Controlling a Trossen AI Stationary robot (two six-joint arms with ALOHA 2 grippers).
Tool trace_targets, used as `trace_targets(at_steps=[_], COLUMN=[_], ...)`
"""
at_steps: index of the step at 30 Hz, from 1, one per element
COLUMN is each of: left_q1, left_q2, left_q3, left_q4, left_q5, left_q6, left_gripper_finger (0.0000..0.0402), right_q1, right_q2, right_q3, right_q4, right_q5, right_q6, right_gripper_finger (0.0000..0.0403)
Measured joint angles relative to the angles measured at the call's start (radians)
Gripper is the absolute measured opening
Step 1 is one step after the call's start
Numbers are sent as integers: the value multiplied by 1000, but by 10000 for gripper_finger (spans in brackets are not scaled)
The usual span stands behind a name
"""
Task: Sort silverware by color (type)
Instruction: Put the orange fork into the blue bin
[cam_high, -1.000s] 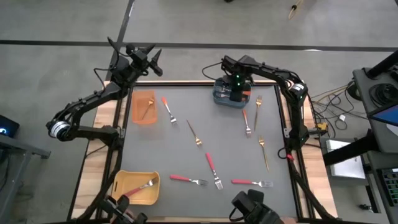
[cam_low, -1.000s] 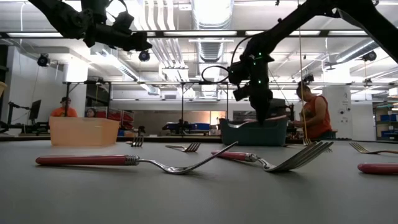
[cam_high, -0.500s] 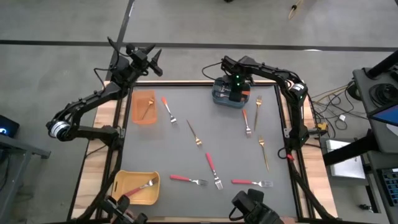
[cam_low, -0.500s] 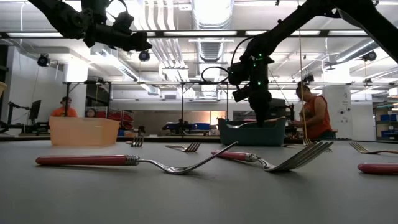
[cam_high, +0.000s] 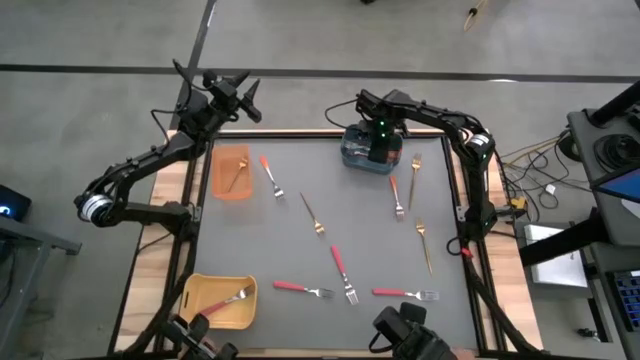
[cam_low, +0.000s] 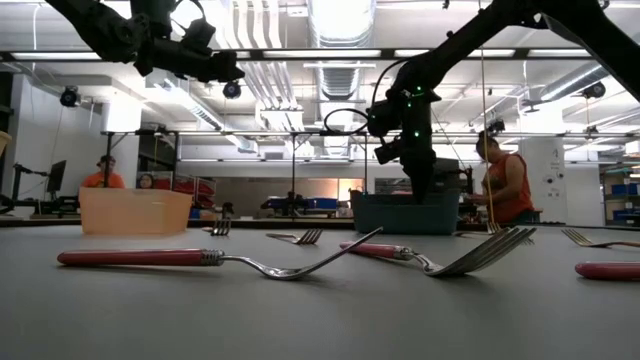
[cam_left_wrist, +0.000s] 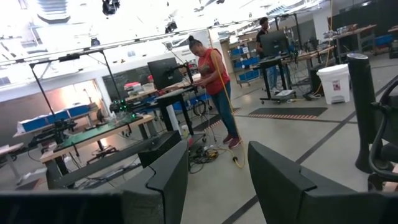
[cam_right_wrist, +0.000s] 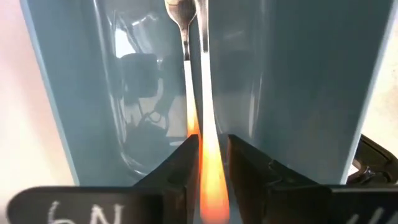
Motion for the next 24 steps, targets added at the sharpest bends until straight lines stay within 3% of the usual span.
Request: trace_targets(at_steps=[7, 15, 20, 24], left_q1=[0, 0, 0, 0], left_q2=[0, 0, 0, 0], left_q3=[0, 0, 0, 0], left_q4=[-1, -27, -41, -47], left_q5=[1, 1, 2, 2], left_q6=[-19, -31, -45, -45], left_gripper_finger=[149, 149, 149, 149], right_q1=[0, 2, 4, 19], right_q2=[0, -2, -3, -3], right_q3=[0, 0, -15, -68], right_q4=[-2, 44, 147, 217], right_q5=[0, -4, -86, -116], right_q6=[10, 75, 140, 94], right_gripper_finger=[88, 70, 56, 49])
